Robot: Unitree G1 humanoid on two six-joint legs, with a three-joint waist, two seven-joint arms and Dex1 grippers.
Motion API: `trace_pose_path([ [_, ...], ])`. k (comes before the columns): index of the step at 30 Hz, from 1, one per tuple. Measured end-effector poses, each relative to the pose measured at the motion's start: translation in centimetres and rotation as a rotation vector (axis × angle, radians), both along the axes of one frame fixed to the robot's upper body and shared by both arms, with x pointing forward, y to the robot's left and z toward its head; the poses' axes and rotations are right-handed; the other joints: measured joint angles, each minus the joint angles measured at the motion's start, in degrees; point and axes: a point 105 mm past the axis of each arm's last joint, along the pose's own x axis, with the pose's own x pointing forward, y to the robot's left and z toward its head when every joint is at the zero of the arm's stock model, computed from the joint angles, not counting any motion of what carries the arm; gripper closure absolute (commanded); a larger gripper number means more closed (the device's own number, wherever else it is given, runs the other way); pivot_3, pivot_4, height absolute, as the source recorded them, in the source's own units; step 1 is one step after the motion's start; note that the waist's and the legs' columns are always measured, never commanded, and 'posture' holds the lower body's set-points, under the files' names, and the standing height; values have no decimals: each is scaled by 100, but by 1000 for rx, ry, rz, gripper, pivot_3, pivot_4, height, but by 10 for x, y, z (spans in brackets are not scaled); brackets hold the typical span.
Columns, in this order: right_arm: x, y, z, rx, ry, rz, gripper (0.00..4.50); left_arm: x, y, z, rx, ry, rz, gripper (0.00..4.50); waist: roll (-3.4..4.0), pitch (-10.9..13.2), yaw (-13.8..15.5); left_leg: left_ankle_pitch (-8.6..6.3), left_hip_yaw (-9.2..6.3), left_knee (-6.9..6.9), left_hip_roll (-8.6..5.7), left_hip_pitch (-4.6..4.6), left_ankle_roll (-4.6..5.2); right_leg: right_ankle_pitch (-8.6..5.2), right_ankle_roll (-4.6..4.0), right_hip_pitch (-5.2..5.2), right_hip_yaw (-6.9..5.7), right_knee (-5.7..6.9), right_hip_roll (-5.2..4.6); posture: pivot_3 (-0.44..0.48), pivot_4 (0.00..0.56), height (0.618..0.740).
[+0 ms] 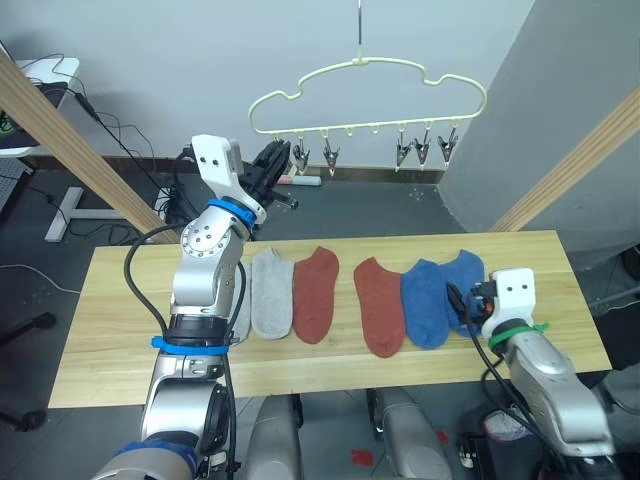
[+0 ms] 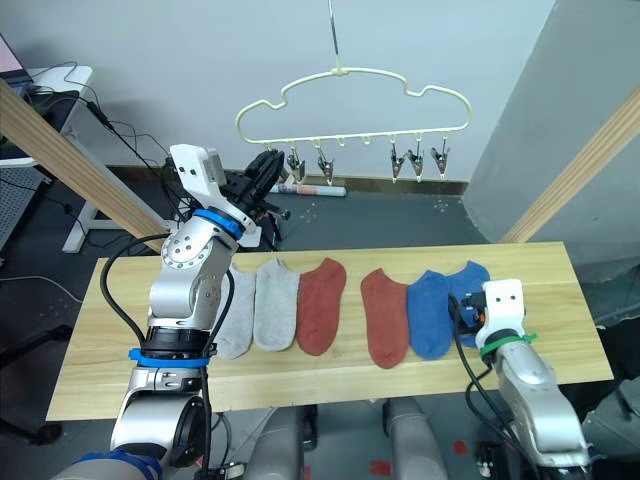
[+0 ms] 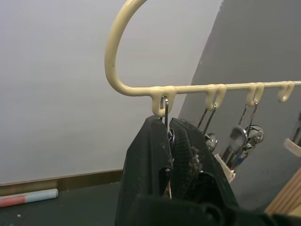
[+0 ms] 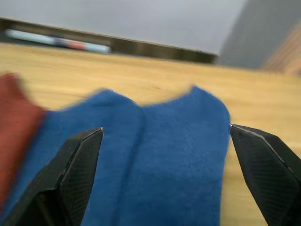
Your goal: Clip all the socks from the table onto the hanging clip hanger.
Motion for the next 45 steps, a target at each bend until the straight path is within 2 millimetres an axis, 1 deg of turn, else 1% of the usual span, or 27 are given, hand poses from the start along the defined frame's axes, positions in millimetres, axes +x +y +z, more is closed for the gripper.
trace_pose_path([
  [3, 18, -6, -1, 16, -24, -38, 0, 0, -3, 0, 7, 8, -17, 4484, 8, 11, 2, 0, -2, -3, 2, 0, 0, 0, 0, -1, -3, 2, 2, -133, 398, 740],
  [5, 26, -14, -3, 18, -26, -76, 0, -1, -4, 1, 9, 5, -24, 4484, 11, 22, 14, 0, -3, -4, 2, 0, 0, 0, -1, -1, -4, 4, 2, -133, 398, 740],
  [8, 32, -25, -12, 30, -10, -134, 0, -2, -3, 3, 12, 0, -24, 4484, 14, 33, 24, -1, 0, -4, 1, 0, 0, 0, -1, 0, -3, 2, 0, -128, 402, 740],
  [10, 32, -30, -22, 50, 26, -164, 0, -2, -3, 4, 15, 1, -25, 4484, 14, 49, 20, -1, 0, -4, 1, 0, 0, 0, -1, 0, -2, 3, 0, -128, 402, 740],
  [11, 31, -30, -28, 66, 50, -173, 0, -3, -3, 4, 16, -1, -27, 4484, 16, 63, 20, -1, -1, -4, 2, 0, -1, 0, -1, 0, -3, 4, 0, -114, 407, 740],
  [12, 31, -30, -30, 85, 54, -176, 0, -3, -3, 5, 18, -1, -26, 4484, 19, 73, 18, -1, 0, -4, 2, 0, -1, 0, -1, 0, -2, 5, 0, -114, 407, 740],
  [15, 31, -25, -32, 160, 69, -175, 617, -3, -2, 5, 22, 1, -26, 4484, 18, 80, 16, -1, -2, -3, 2, 1, -1, 0, 0, 0, -3, 8, 1, -109, 411, 740],
  [20, 27, -17, -33, 219, 108, -152, 2382, -4, -2, 6, 29, -1, -32, 4484, 17, 92, 16, -1, -3, -3, 2, 2, -1, 0, 0, 2, -4, 8, 1, -109, 411, 740],
  [23, 23, -15, -36, 216, 126, -147, 3486, -4, -1, 6, 36, -3, -34, 4484, 16, 93, 18, -1, -4, -2, 2, 2, -1, 0, 0, 2, -4, 8, 1, -111, 416, 740],
  [26, 21, -11, -36, 176, 130, -120, 4442, -4, -1, 6, 38, -2, -39, 4484, 16, 95, 21, -1, -4, -2, 1, 2, -1, 0, 0, 2, -4, 8, 0, -108, 419, 740],
  [28, 16, -12, -37, 134, 132, -102, 4500, -5, -1, 6, 42, 5, -48, 4484, 16, 98, 26, -1, -4, -3, 1, 2, -1, 0, 1, 2, -5, 7, 0, -104, 422, 740],
  [31, 5, -10, -27, -12, 123, 1, 4500, -6, 1, 8, 43, 23, -75, 4484, 35, 135, 21, -1, -1, -4, 0, 1, -2, -1, 1, -1, -2, 5, -2, -101, 425, 740],
  [32, 3, -9, -19, -72, 110, 47, 4500, -7, 1, 9, 37, 32, -87, 4484, 45, 156, 19, 0, 0, -3, -1, 0, -3, -1, 1, -2, -1, 7, -2, -101, 428, 740],
  [33, 3, -6, -8, -118, 82, 91, 4500, -8, 2, 11, 33, 36, -94, 4484, 49, 180, 11, 0, 2, -2, -1, 1, -3, -1, 2, -3, 2, 7, -2, -101, 428, 740],
  [35, 6, 8, 25, -194, -15, 189, 4500, -9, 1, 13, 22, 57, -128, 4484, 50, 237, -30, 8, -3, -1, 2, 2, -16, 0, 1, -7, 2, 13, 4, -102, 429, 740],
  [36, 8, 21, 46, -223, -80, 257, 4500, -10, -1, 13, 9, 77, -153, 4484, 47, 248, -49, 11, -8, -2, 4, 2, -21, 0, 1, -9, 0, 17, 7, -103, 429, 740],
  [37, 9, 30, 58, -237, -113, 306, 4500, -11, -3, 14, 5, 89, -171, 4484, 46, 255, -54, 12, -10, -3, 5, 2, -22, 0, 1, -8, -1, 18, 9, -103, 429, 740],
  [38, 10, 45, 71, -252, -152, 380, 4500, -13, -4, 14, 7, 101, -188, 4484, 44, 273, -71, 13, -12, -4, 6, 2, -24, 0, 1, -10, -2, 18, 11, -104, 430, 740],
  [40, 5, 75, 91, -246, -204, 526, 4500, -15, -4, 16, 9, 120, -214, 4484, 43, 284, -75, 17, -13, -8, 7, 1, -31, -1, 1, -11, -3, 16, 12, -104, 430, 740],
  [41, 2, 89, 96, -240, -214, 597, 4500, -15, -5, 17, 5, 128, -224, 4484, 42, 288, -68, 20, -13, -8, 6, 0, -36, -1, 1, -10, -4, 16, 11, -105, 430, 740],
  [43, -3, 105, 98, -228, -207, 689, 4500, -16, -6, 21, 2, 133, -236, 4484, 36, 296, -35, 20, -10, -7, 5, -2, -40, -1, 2, -10, -4, 11, 7, -105, 430, 740],
  [45, -2, 123, 99, -210, -202, 770, 4500, -16, -1, 25, -16, 138, -234, 4484, 30, 310, 3, 19, -5, -6, 3, -4, -43, -2, 3, -10, -4, 9, 2, -104, 428, 740],
])
